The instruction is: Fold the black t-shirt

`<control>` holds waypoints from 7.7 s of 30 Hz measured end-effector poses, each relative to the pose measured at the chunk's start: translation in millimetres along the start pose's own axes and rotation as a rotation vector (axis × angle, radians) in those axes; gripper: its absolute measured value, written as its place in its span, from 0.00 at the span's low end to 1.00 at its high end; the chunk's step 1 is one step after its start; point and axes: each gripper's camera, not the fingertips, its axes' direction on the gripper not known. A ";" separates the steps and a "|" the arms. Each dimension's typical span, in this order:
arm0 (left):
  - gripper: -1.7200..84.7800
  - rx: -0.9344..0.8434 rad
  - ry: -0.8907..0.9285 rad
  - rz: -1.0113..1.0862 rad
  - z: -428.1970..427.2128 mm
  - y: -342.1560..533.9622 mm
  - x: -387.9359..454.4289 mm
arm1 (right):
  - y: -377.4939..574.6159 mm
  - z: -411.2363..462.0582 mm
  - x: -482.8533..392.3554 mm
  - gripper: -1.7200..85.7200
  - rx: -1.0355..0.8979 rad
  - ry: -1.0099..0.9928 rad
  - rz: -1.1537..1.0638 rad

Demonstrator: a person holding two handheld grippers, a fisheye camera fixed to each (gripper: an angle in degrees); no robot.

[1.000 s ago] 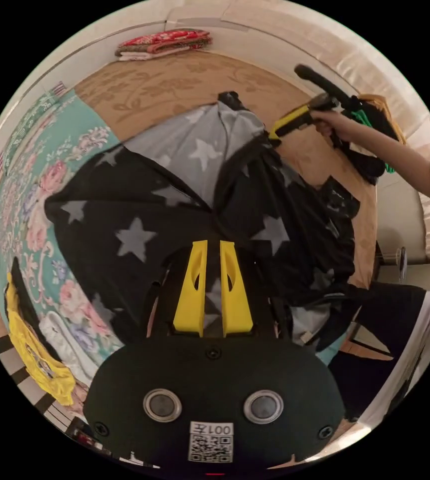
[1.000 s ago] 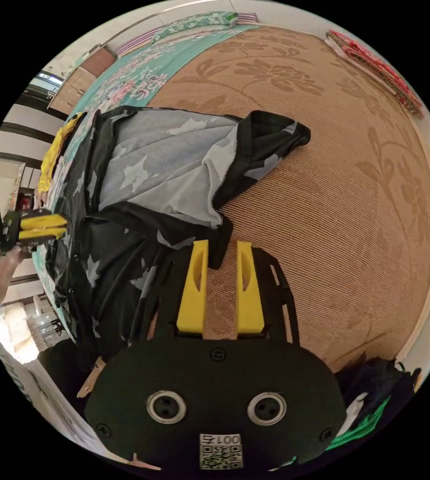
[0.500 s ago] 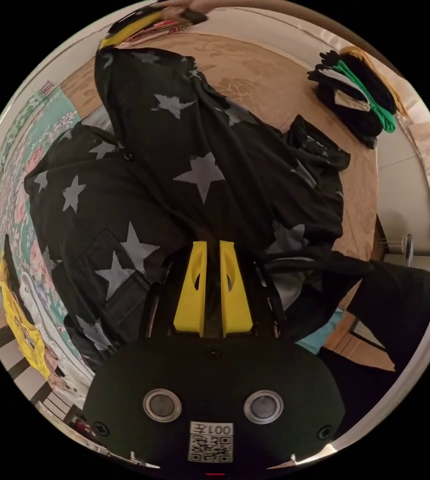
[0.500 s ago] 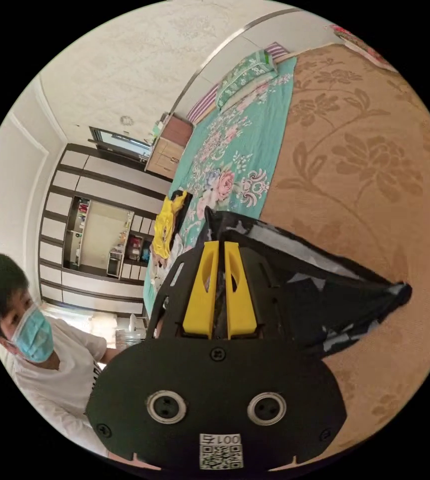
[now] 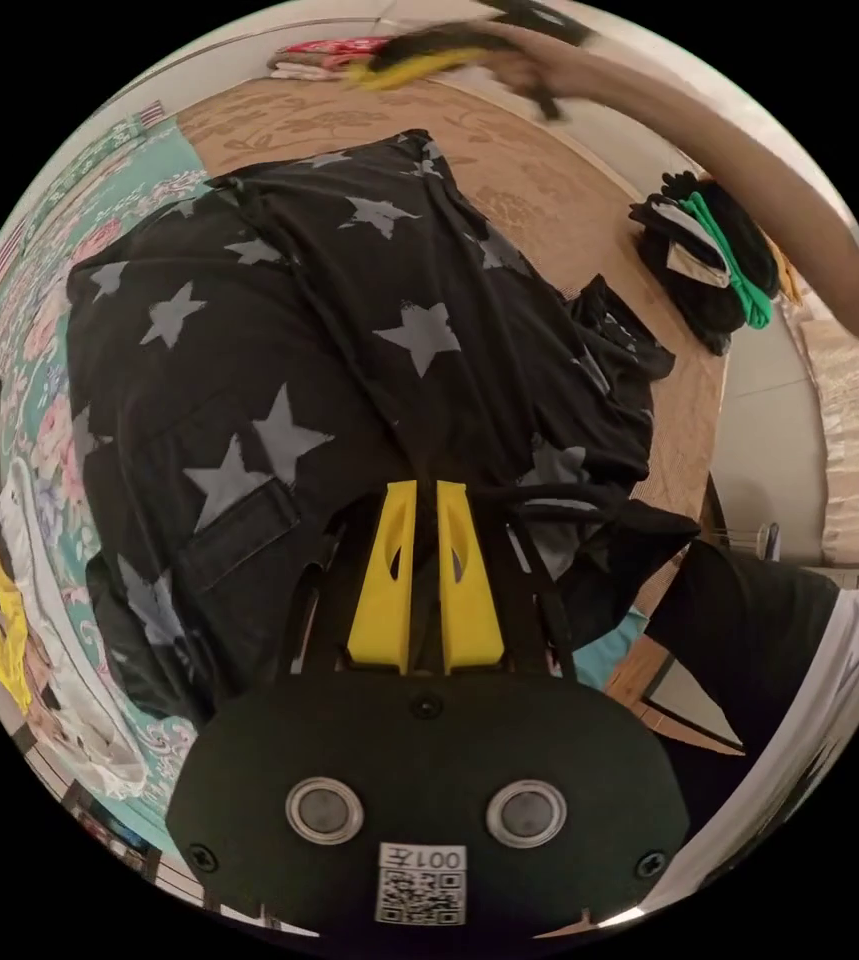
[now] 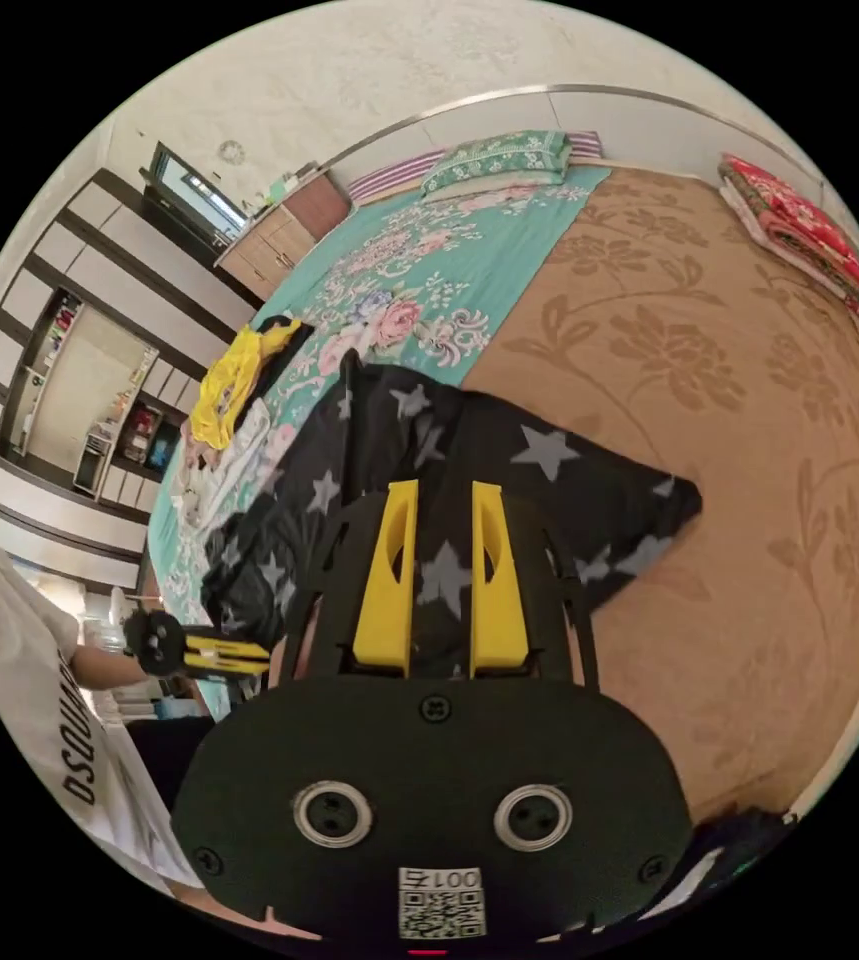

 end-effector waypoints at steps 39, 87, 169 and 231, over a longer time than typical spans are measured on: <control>0.05 0.024 -0.268 -0.420 112.2 137.7 -8.3 | 382.4 31.1 -49.6 0.13 -0.122 0.392 0.177; 0.02 -0.026 -0.195 0.535 458.6 -80.1 410.0 | 409.2 47.9 98.6 0.05 -0.309 0.263 -0.193; 0.01 -0.167 0.222 -0.537 95.8 442.3 -180.4 | 416.4 456.3 -196.9 0.04 -0.690 0.135 -0.026; 0.01 0.266 0.314 -0.237 15.1 489.3 -452.0 | 16.6 615.9 -106.9 0.07 -0.507 -0.325 -0.513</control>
